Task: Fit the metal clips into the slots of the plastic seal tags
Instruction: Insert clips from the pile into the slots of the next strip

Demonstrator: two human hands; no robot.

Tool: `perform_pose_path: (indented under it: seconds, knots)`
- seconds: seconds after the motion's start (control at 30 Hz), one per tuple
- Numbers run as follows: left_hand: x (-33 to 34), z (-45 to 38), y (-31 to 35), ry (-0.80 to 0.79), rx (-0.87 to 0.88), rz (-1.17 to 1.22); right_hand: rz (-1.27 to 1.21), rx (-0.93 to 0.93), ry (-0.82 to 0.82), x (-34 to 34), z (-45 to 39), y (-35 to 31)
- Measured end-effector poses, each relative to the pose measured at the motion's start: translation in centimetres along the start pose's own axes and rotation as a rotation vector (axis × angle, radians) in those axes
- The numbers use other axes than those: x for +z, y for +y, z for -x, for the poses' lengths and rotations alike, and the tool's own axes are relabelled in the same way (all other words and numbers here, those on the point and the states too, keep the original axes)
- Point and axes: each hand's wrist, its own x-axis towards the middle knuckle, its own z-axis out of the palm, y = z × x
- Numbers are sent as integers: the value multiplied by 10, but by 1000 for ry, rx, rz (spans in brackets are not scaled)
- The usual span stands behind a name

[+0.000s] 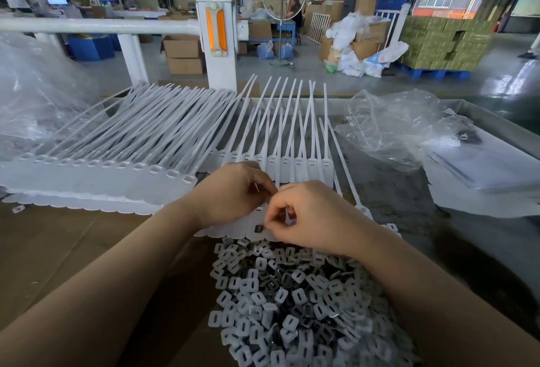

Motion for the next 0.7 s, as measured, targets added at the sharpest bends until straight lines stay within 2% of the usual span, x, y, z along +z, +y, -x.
perform_pose_path:
  seconds: [0.13,0.3,0.47,0.7]
  knots:
    - [0,-1,0,12,-28,59,-166,136,99,-4,-1,4]
    - [-2,-3,3,26,-95,353,-423,342,259,-12,-1,11]
    - [2,-4,6,85,-30,383,-695,477,233,-15,-1,10]
    - [4,-4,8,166,96,364,-683,491,205,-14,-1,11]
